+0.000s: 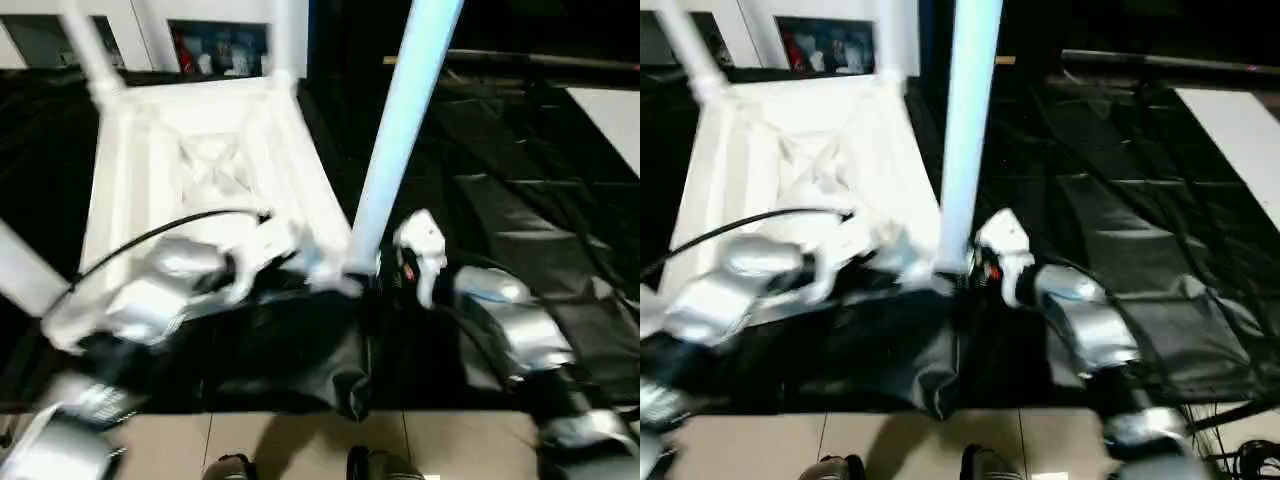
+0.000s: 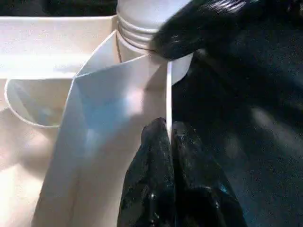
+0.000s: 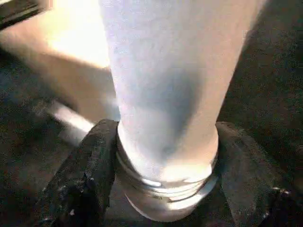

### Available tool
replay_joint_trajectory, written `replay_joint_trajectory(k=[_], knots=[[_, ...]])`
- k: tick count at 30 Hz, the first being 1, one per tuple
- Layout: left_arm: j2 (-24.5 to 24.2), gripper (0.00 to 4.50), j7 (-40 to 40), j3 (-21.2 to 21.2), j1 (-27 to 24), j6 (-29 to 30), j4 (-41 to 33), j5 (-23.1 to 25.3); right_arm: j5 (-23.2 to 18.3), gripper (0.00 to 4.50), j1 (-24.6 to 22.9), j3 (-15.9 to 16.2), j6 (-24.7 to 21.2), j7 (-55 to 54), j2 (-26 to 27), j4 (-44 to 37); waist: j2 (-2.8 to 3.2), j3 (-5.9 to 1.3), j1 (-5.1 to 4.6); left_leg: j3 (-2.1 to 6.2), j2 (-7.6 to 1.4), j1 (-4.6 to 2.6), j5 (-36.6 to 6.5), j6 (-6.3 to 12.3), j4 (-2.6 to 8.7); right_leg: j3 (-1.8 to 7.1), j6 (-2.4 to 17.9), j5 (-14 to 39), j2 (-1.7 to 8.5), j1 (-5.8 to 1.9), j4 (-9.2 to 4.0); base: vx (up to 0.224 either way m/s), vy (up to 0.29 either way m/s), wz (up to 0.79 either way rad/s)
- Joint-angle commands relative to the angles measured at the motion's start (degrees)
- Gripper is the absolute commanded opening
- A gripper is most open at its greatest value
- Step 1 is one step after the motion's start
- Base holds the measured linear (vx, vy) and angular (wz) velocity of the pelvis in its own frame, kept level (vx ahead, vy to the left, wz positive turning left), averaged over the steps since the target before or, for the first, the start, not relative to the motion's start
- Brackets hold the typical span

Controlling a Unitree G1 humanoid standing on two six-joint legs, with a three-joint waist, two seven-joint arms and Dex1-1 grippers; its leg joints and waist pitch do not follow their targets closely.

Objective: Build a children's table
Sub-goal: Rotate leg to tighten

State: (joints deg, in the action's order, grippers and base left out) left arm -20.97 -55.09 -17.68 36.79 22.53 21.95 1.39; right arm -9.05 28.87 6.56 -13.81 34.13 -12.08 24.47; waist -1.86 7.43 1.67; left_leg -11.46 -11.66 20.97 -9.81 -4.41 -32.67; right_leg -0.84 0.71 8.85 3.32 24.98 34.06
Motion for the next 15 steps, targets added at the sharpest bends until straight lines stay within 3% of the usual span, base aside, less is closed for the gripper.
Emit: replay_joint_trajectory(k=[1,3,5,6,13,14,15], knots=[[2.5,0.0,3.6,-1.9,-0.7,2.2,3.9,1.3,1.2,2.72,0.2,-1.8,-2.3,-7.6,1.4,2.6,-0.24,-3.68,0.14,0.75,-0.61,-0.66,-14.4,-0.06,3.61,1.74,8.1,26.2,3.26,-2.69,-5.01,0.0,0.0,0.0],[5.9,0.0,7.4,-2.1,1.5,3.0,7.0,2.2,2.3,2.72,0.8,-3.1,-2.4,-16.2,5.2,5.1,-0.07,-3.56,0.09,0.66,-0.55,-0.64,-15.2,-0.13,3.67,1.81,7.0,27.7,3.21,-2.15,-5.4,0.0,0.0,0.0],[8.9,0.0,11.3,-2.1,3.5,3.3,10.3,3.2,2.7,2.72,1.6,-4.3,-1.9,-22.9,8.6,7.5,-0.09,-3.61,0.15,0.95,-0.44,-0.61,-15.7,-0.55,3.86,1.56,6.1,28.4,3.16,-2.24,-5.42,0.0,0.0,0.0],[10.7,0.0,13.8,-2.1,4.8,2.9,12.7,4.0,3.1,2.72,2.6,-4.6,-1.6,-26.5,10.7,9.4,0.2,-3.46,0.07,0.88,-0.41,-0.87,-16.9,-0.59,3.83,1.59,5.8,28.7,3.08,-1.81,-5.61,0.0,0.0,0.0],[11.6,0.0,14.5,-4.3,6.3,-0.9,16.7,6.8,4.3,2.72,4.8,-3.4,-0.7,-25.9,12.8,12.3,-0.12,-3.42,0.12,1.19,-0.44,-0.5,-19.1,-0.03,4.41,1.41,4.7,27.0,3.09,-2.08,-5.74,0.0,0.0,0.0],[11.3,0.0,14.3,-4.3,6.1,-0.9,16.5,6.8,4.0,3.27,4.7,-3.5,-0.6,-25.4,12.7,12.0,-0.12,-3.42,0.12,1.19,-0.44,-0.5,-19.1,-0.03,4.41,1.41,4.7,27.0,3.09,-2.08,-5.74,0.0,0.0,0.0],[10.3,0.0,13.1,-4.4,5.6,-0.9,15.4,6.7,4.0,3.41,4.3,-3.3,0.7,-23.7,11.7,10.4,-0.17,-3.4,0.14,1.17,-0.57,-0.56,-19.3,0.18,4.46,1.43,5.0,26.3,3.11,-1.97,-5.74,0.0,0.0,0.0]])
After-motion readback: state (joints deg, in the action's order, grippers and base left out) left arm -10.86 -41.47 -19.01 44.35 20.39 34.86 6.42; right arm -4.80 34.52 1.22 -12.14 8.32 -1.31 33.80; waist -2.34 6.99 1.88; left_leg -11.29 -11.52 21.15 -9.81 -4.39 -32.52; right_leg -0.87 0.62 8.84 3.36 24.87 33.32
